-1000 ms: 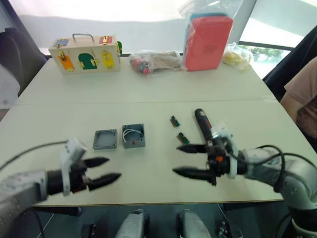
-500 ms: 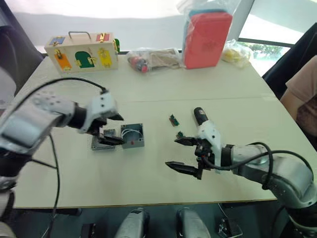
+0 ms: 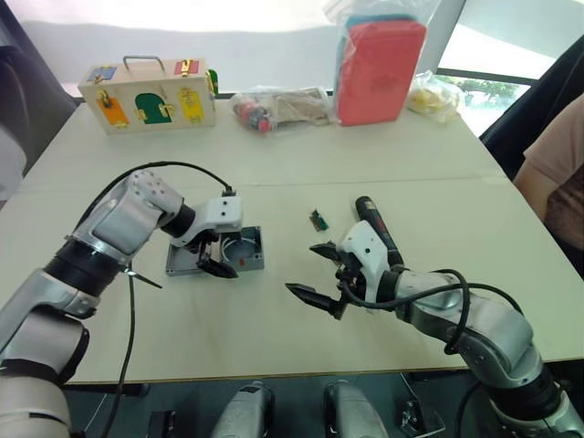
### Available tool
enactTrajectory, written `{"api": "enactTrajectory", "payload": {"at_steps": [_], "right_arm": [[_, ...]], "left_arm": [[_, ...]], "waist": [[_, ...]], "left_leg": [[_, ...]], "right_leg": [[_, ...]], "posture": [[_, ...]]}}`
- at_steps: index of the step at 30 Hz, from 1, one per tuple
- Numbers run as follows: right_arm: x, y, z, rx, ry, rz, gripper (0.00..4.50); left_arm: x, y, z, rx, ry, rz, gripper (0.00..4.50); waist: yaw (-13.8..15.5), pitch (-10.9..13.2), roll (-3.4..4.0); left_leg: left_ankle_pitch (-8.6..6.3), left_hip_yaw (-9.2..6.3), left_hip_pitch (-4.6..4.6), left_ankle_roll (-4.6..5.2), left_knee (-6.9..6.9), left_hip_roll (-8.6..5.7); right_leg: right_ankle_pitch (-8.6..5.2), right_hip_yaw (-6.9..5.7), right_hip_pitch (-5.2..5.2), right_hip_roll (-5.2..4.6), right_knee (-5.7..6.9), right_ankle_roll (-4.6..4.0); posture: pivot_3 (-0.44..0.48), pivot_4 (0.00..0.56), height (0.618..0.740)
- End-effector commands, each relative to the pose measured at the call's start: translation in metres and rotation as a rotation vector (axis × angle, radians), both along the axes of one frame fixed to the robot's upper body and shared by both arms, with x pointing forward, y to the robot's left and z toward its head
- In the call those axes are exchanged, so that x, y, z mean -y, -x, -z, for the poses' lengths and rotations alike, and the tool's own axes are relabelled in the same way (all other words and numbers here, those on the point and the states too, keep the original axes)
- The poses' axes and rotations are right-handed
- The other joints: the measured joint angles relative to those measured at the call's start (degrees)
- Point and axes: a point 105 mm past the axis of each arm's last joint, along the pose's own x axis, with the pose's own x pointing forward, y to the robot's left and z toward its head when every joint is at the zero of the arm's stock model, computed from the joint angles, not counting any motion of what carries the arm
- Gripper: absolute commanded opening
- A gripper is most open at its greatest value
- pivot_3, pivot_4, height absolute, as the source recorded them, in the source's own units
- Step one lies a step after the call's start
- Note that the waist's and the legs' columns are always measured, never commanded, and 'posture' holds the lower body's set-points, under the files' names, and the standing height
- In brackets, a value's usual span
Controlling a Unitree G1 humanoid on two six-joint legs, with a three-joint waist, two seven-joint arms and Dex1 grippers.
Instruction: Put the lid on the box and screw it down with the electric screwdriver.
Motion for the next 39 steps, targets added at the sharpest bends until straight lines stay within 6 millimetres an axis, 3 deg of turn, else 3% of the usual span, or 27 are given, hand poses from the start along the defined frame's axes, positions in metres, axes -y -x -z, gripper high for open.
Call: {"api": "enactTrajectory", "payload": {"at_steps": [1,2,6,10,12,21,24,26,30,39], "right_arm": [[0.001,0.002,-0.014,0.054,-0.029,0.009,4.50],[0.001,0.002,-0.014,0.054,-0.028,0.014,4.50],[0.003,0.000,-0.015,0.055,-0.030,0.024,4.50],[0.004,-0.001,-0.017,0.058,-0.032,0.037,4.50],[0.004,-0.002,-0.017,0.058,-0.032,0.042,4.50],[0.006,0.006,-0.014,0.043,-0.019,0.024,4.50],[0.007,0.020,-0.012,0.022,-0.017,-0.045,4.50],[0.012,0.029,-0.008,0.008,0.011,-0.080,4.50],[0.018,0.028,-0.007,0.024,0.024,-0.061,4.50],[0.018,0.035,-0.005,0.012,-0.019,-0.013,4.50]], "left_arm": [[0.003,-0.001,-0.003,0.021,0.006,0.012,4.02],[0.005,0.000,-0.001,0.016,0.010,0.014,3.77],[0.006,0.002,0.005,0.007,-0.011,0.036,2.04],[0.008,0.001,0.008,0.007,-0.013,0.039,0.58],[0.009,0.001,0.009,0.005,-0.014,0.044,0.11],[0.015,-0.008,0.002,0.038,0.012,0.064,0.11],[0.026,-0.004,-0.017,0.078,0.070,0.248,0.11],[0.028,-0.006,-0.021,0.118,0.016,0.369,0.11],[0.034,-0.004,-0.020,0.132,-0.006,0.524,0.11],[0.034,-0.001,-0.009,0.122,-0.056,0.682,0.11]], "waist": [[0.0,0.0,0.00],[0.0,0.0,0.00],[-0.1,0.0,0.00],[0.0,0.0,0.00],[0.2,0.0,0.00],[0.5,0.0,0.01],[0.5,0.0,0.00],[0.5,0.0,-0.03],[0.3,0.0,-0.04],[-0.1,0.0,-0.05]], "left_leg": [[0.00,0.00,0.00,0.00,0.08,0.00],[-0.02,0.00,0.00,0.03,0.13,0.00],[-0.17,0.00,0.00,0.29,0.35,-0.01],[-0.19,-0.01,0.00,0.31,0.40,-0.01],[-0.19,-0.01,0.00,0.32,0.41,-0.04],[-0.20,-0.04,0.01,0.34,0.54,-0.08],[-0.21,-0.05,0.01,0.35,0.57,-0.08],[-0.21,-0.08,-0.01,0.35,0.57,-0.10],[-0.24,-0.04,-0.02,0.40,0.61,-0.10],[-0.25,-0.03,-0.02,0.42,0.59,-0.08]], "right_leg": [[0.00,0.00,0.00,0.00,0.06,0.00],[0.00,0.00,0.00,0.01,0.12,0.00],[-0.02,0.00,-0.01,0.01,0.40,0.02],[-0.03,0.00,-0.03,0.01,0.49,0.03],[-0.03,0.00,-0.02,0.00,0.50,0.03],[-0.04,-0.01,0.05,-0.01,0.56,0.04],[-0.04,-0.02,0.07,-0.02,0.56,0.04],[-0.04,-0.06,0.07,-0.03,0.53,0.05],[-0.04,-0.06,0.08,-0.07,0.47,0.05],[-0.05,-0.02,0.01,-0.04,0.56,0.07]], "posture": [[0.000,0.150,0.740],[0.000,0.150,0.740],[0.000,0.150,0.740],[0.000,0.150,0.740],[0.000,0.150,0.740],[0.000,0.150,0.740],[0.000,0.150,0.740],[0.000,0.150,0.740],[0.000,0.150,0.740],[0.000,0.150,0.740]]}}
